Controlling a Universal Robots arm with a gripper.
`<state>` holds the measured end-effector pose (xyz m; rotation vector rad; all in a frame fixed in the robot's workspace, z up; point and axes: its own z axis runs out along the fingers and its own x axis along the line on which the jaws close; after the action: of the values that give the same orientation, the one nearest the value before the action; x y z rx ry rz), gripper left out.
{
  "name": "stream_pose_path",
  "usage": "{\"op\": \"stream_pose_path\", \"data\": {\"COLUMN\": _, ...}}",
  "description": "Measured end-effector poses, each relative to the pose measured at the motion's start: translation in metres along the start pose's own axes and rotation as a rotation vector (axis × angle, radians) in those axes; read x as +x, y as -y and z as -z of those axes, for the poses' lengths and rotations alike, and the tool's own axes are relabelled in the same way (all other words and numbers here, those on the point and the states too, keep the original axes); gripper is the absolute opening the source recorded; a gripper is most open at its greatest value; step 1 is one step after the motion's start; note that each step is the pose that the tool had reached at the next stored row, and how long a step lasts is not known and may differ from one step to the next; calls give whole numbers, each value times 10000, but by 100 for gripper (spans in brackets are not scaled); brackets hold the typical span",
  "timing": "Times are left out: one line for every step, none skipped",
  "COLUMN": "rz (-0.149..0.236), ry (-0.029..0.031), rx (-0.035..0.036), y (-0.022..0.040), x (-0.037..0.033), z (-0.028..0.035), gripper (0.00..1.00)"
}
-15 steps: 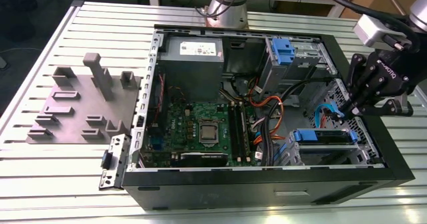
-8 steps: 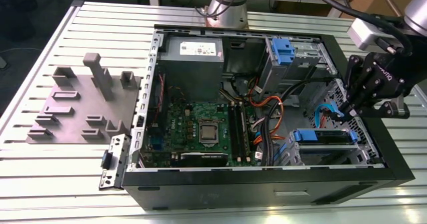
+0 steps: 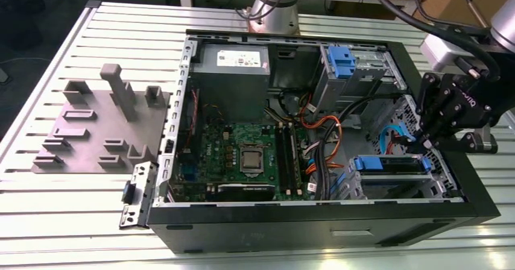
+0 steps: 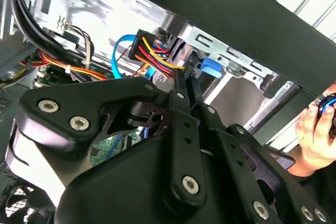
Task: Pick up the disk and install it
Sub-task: 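Insert the first disk wire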
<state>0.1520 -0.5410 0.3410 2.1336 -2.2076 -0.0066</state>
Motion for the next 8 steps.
{"op": "stream_pose_path", "data": {"rz": 0, "ry": 8, "rx": 16, "y": -9, "x": 14, "z": -1, "gripper": 16}}
{"op": "stream_pose_path", "data": {"rz": 3, "ry": 14, "rx": 36, "y": -22, "x": 23, "z": -2, "gripper": 16}}
{"op": "stream_pose_path", "data": {"rz": 7, "ry": 23, "rx": 53, "y": -36, "x": 29, "z": -3, "gripper": 16}}
{"op": "stream_pose_path", "data": {"rz": 12, "ry": 34, "rx": 74, "y": -49, "x": 33, "z": -4, "gripper": 16}}
{"op": "stream_pose_path", "data": {"rz": 17, "ry": 46, "rx": 97, "y": -62, "x": 38, "z": -5, "gripper": 16}}
{"op": "stream_pose_path", "data": {"rz": 23, "ry": 53, "rx": 119, "y": -73, "x": 44, "z": -7, "gripper": 16}}
{"op": "stream_pose_path", "data": {"rz": 34, "ry": 57, "rx": 142, "y": -82, "x": 49, "z": -11, "gripper": 16}}
{"op": "stream_pose_path", "data": {"rz": 46, "ry": 58, "rx": 167, "y": -90, "x": 54, "z": -16, "gripper": 16}}
